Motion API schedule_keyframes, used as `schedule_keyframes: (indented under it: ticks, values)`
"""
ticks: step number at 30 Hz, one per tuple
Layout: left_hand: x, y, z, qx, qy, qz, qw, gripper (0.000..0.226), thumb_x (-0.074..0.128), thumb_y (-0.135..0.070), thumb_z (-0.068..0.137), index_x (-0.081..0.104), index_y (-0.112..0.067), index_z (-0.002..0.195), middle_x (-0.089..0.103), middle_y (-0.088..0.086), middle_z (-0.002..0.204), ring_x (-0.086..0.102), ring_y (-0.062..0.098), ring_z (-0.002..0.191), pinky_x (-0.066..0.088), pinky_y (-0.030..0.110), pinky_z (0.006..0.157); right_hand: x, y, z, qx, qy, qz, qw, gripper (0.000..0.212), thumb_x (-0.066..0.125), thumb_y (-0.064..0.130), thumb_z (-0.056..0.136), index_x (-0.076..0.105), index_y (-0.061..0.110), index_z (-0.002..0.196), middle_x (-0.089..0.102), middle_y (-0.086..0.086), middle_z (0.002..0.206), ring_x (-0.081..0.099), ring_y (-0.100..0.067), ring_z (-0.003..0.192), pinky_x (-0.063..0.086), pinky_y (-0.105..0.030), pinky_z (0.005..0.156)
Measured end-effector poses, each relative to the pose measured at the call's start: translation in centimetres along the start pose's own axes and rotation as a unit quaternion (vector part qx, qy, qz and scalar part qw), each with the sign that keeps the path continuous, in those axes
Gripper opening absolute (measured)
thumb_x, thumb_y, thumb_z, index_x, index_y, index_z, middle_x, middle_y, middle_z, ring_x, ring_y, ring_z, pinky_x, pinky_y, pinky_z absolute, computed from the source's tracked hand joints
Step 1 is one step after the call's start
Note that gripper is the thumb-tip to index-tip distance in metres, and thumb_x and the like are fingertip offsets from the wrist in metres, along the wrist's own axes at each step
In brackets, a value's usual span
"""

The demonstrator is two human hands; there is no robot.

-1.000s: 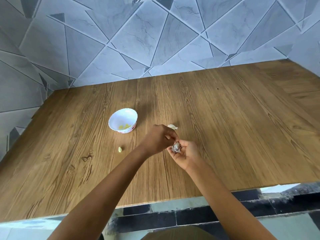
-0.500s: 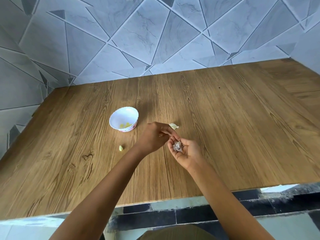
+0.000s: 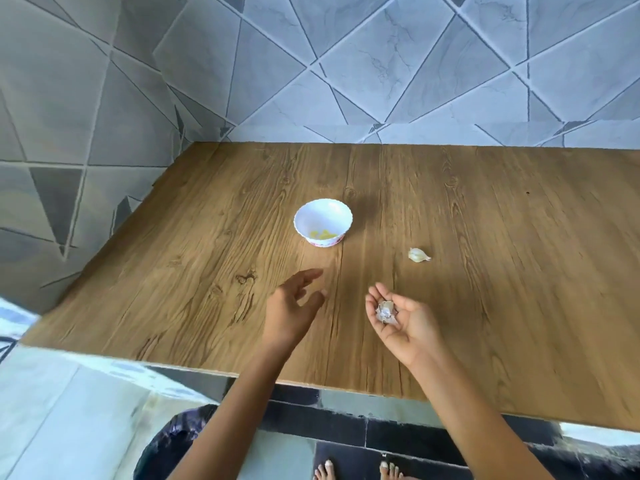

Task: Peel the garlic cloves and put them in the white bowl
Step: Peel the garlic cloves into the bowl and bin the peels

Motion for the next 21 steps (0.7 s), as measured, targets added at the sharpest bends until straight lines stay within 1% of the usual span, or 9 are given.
schedule_keyframes:
  ticks: [3,5,7,9,11,14,16,19,21]
  values:
    - [-2.4,0.7,-1.8,0.028,-0.038,0.081,0.996,0.034,0.069,-0.013,0.083,0.065,-0.019,0.116,0.062,-0.015,0.116,0.058,0.001,0.107,0.039,0.008,0.091,1.5,-2.4,0.0,0.037,0.006,-0.042,0.998,0.023,0.040,0.005,0.096,0.061,-0.004,0.096,0.064,-0.014,0.091,0.061,-0.022,0.083,0.056,-0.025,0.066]
    - [-3.9,1.3,-3.5,0.021,-0.058,0.123,0.990,0.035,0.069,-0.017,0.083,0.063,-0.021,0.118,0.058,-0.018,0.119,0.052,-0.003,0.111,0.032,0.001,0.091,2.5,-4.2,-0.3,0.071,0.014,-0.084,0.994,0.025,0.038,0.006,0.098,0.061,-0.003,0.095,0.064,-0.014,0.091,0.061,-0.022,0.083,0.055,-0.026,0.070]
    - [-5.4,1.8,-5.4,0.007,-0.093,0.148,0.985,0.039,0.069,-0.020,0.084,0.061,-0.022,0.121,0.054,-0.018,0.123,0.048,-0.005,0.113,0.030,0.004,0.093,3.5,-6.0,-0.5,0.108,0.038,-0.118,0.986,0.026,0.036,0.007,0.099,0.061,-0.003,0.096,0.063,-0.015,0.092,0.061,-0.022,0.083,0.052,-0.028,0.076]
    - [-6.6,2.3,-7.4,-0.022,-0.133,0.154,0.979,0.040,0.069,-0.020,0.083,0.060,-0.021,0.123,0.053,-0.018,0.124,0.049,-0.003,0.111,0.031,0.009,0.093,4.1,-7.6,-0.7,0.144,0.056,-0.156,0.976,0.028,0.034,0.008,0.099,0.060,-0.002,0.095,0.063,-0.014,0.091,0.060,-0.022,0.082,0.052,-0.027,0.074]
    - [-8.0,3.1,-10.1,-0.062,-0.185,0.160,0.968,0.040,0.069,-0.019,0.083,0.060,-0.022,0.122,0.055,-0.016,0.125,0.052,-0.001,0.106,0.032,0.008,0.089,4.6,-9.7,-1.2,0.192,0.077,-0.201,0.958,0.030,0.033,0.008,0.100,0.060,-0.002,0.093,0.062,-0.013,0.089,0.060,-0.022,0.081,0.053,-0.026,0.070]
    - [-10.3,4.8,-14.3,-0.125,-0.236,0.178,0.947,0.041,0.068,-0.019,0.083,0.060,-0.022,0.123,0.058,-0.009,0.127,0.056,0.005,0.107,0.032,0.007,0.087,4.8,-14.3,-2.4,0.258,0.105,-0.251,0.927,0.031,0.032,0.009,0.100,0.060,-0.001,0.093,0.062,-0.013,0.087,0.060,-0.021,0.079,0.054,-0.025,0.065]
    - [-12.1,5.9,-17.2,-0.160,-0.268,0.184,0.932,0.041,0.068,-0.019,0.083,0.060,-0.024,0.122,0.058,-0.010,0.128,0.059,0.003,0.099,0.033,0.006,0.083,4.5,-17.8,-3.4,0.298,0.121,-0.273,0.907,0.031,0.032,0.009,0.100,0.060,-0.001,0.093,0.064,-0.013,0.086,0.060,-0.021,0.078,0.055,-0.025,0.060]
    - [-14.5,7.5,-20.7,-0.201,-0.304,0.183,0.913,0.039,0.068,-0.020,0.083,0.061,-0.023,0.121,0.059,-0.007,0.129,0.057,0.009,0.111,0.037,0.014,0.091,4.4,-22.5,-4.4,0.344,0.138,-0.295,0.881,0.028,0.035,0.009,0.098,0.060,0.000,0.092,0.064,-0.013,0.084,0.061,-0.021,0.078,0.056,-0.025,0.061]
    - [-16.1,9.1,-23.0,-0.232,-0.322,0.185,0.899,0.038,0.069,-0.020,0.083,0.062,-0.021,0.120,0.061,-0.005,0.125,0.056,0.013,0.112,0.036,0.015,0.089,4.2,-26.1,-4.6,0.366,0.137,-0.320,0.863,0.027,0.035,0.008,0.098,0.060,0.000,0.091,0.064,-0.013,0.083,0.061,-0.021,0.078,0.056,-0.026,0.061]
Point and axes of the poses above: each hand's wrist, its own z-axis towards the middle knuckle, its own x-axis out of the palm, y = z × x, the point moved 6 cm from there along z, towards the middle knuckle
